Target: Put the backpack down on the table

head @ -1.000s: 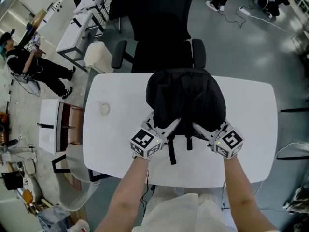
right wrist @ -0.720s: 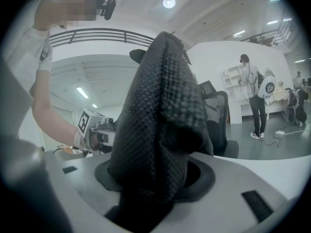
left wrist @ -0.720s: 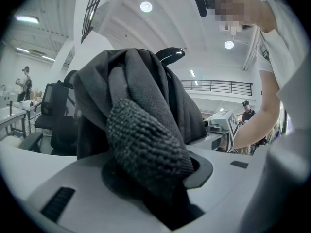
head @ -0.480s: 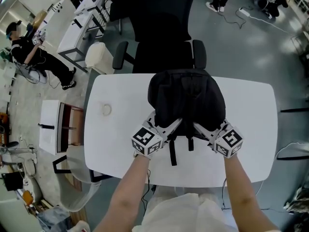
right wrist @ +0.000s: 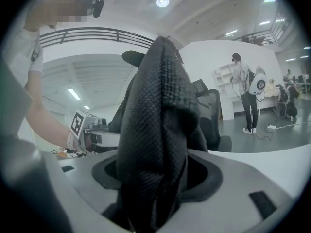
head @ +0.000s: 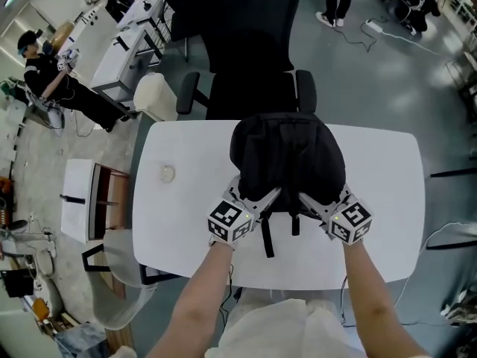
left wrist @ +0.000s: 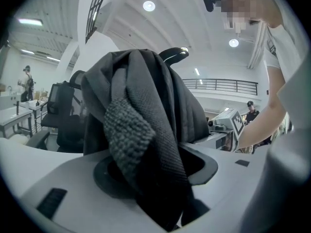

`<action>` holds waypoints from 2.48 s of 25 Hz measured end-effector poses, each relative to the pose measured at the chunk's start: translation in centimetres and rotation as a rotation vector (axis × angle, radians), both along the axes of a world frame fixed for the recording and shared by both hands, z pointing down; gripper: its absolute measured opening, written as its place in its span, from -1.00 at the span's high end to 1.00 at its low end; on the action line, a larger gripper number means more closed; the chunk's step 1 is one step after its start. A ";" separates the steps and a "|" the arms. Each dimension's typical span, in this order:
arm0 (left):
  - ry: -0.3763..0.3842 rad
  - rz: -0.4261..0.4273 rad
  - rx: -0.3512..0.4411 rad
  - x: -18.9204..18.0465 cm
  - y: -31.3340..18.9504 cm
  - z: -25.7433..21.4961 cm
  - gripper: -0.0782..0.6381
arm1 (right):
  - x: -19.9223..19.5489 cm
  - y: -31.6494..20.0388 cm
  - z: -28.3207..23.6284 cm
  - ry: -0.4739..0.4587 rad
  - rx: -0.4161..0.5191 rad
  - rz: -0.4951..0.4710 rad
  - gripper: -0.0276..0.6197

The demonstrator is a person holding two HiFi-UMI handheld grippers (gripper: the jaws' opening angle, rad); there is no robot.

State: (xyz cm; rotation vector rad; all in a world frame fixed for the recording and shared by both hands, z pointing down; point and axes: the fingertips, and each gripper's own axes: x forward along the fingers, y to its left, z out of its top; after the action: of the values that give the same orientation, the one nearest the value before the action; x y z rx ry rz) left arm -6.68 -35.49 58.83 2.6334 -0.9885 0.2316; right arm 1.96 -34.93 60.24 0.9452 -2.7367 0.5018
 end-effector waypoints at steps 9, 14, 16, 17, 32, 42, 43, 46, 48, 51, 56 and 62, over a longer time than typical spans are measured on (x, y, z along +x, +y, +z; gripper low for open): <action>-0.071 -0.078 -0.006 -1.0 0.9 0.2 -0.04 | 1.1 0.4 -0.4 0.018 -0.010 0.093 -0.07; -0.040 -0.178 -0.029 -2.9 1.7 0.3 -0.12 | 2.3 0.9 -0.6 0.030 -0.010 0.148 -0.13; -0.021 -0.189 -0.035 -3.3 2.1 -0.2 -0.14 | 2.7 1.0 -0.8 0.033 -0.012 0.176 -0.13; -0.016 -0.189 -0.037 -3.4 2.4 -0.5 -0.15 | 2.8 1.1 -1.0 0.034 -0.013 0.189 -0.13; 0.042 -0.291 -0.033 -5.6 5.6 -3.6 -0.01 | 5.9 4.4 -5.2 0.050 0.035 0.288 -0.14; 0.030 -0.298 0.050 -7.9 8.0 -7.3 0.43 | 6.7 7.0 -8.4 0.023 0.083 0.299 0.13; 0.036 -0.301 0.057 -8.1 8.2 -7.8 0.48 | 6.7 7.3 -8.7 0.028 0.090 0.292 0.24; 0.039 -0.300 0.093 -8.5 8.5 -9.5 0.58 | 6.9 7.9 -9.5 0.041 0.110 0.282 0.43; 0.034 -0.298 0.116 -8.7 8.4 -10.4 0.60 | 7.3 7.9 -10.1 0.038 0.128 0.296 0.48; 0.026 -0.295 0.134 -9.0 8.2 -11.1 0.60 | 7.9 7.7 -11.0 0.025 0.153 0.319 0.56; -0.003 -0.272 0.162 -9.0 8.1 -12.0 0.60 | 8.7 7.6 -12.8 0.037 0.199 0.353 0.80; -0.010 -0.277 0.174 -9.4 8.0 -13.0 0.67 | 9.3 8.2 -14.0 0.036 0.218 0.370 0.85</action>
State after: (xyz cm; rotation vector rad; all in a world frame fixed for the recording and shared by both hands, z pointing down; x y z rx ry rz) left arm -16.05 -27.48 45.85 2.6053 -1.4187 0.0977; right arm 11.30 -26.71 46.25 1.5132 -2.6285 0.2390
